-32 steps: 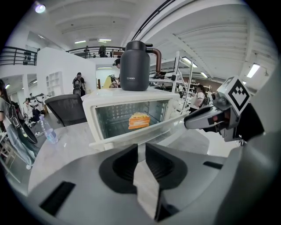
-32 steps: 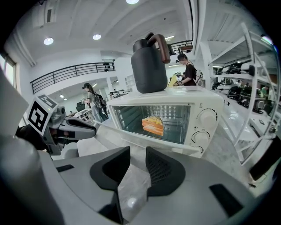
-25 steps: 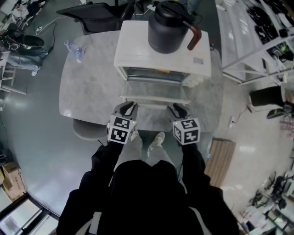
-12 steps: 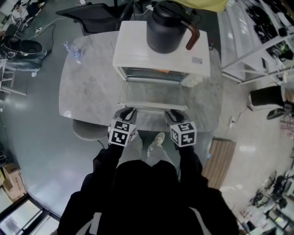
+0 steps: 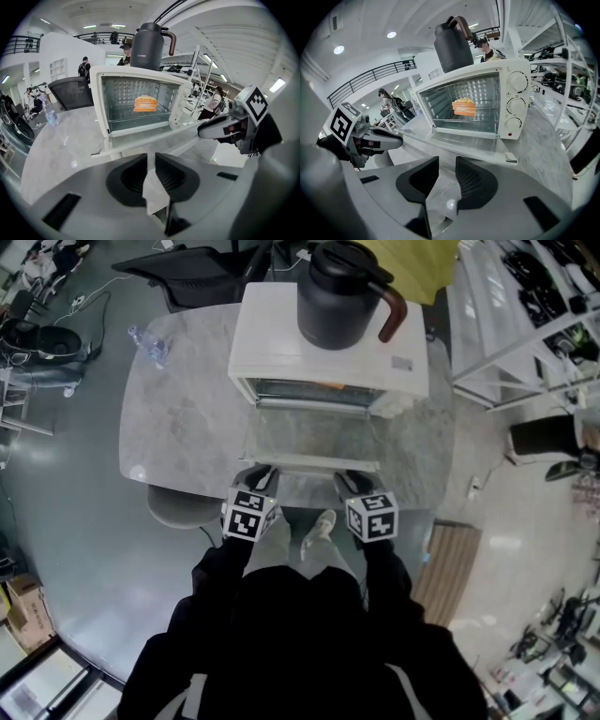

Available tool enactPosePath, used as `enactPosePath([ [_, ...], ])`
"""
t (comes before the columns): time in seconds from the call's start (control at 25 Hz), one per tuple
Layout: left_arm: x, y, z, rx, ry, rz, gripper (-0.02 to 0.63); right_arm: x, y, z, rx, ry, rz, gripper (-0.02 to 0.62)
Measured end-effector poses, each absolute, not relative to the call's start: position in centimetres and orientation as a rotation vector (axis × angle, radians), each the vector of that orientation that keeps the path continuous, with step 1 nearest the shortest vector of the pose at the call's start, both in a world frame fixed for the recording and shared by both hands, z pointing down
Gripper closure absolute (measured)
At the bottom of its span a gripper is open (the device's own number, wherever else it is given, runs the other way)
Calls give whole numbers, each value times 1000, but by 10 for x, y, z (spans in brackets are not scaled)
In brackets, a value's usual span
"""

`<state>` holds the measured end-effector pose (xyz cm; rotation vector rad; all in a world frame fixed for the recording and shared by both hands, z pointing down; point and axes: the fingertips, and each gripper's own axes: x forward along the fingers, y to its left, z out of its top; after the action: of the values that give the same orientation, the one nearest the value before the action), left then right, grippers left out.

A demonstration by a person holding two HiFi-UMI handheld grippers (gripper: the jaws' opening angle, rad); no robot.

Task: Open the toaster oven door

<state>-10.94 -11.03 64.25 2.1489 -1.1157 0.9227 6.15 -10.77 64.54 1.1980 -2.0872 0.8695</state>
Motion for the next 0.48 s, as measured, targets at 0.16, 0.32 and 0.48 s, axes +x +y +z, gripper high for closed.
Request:
enactPosePath([
  [0.16,-109,-107,646,2138,-1114,926,554,62,-104,650,1209,-2080,895,485],
  [0.32,-109,-106,649,2131,-1115,931,554,62,-104,651,1229,-2072,897,485],
  [0.48,-110,-102,655,2117,-1105,931,554,62,-98,656,1236,-2057,918,485],
])
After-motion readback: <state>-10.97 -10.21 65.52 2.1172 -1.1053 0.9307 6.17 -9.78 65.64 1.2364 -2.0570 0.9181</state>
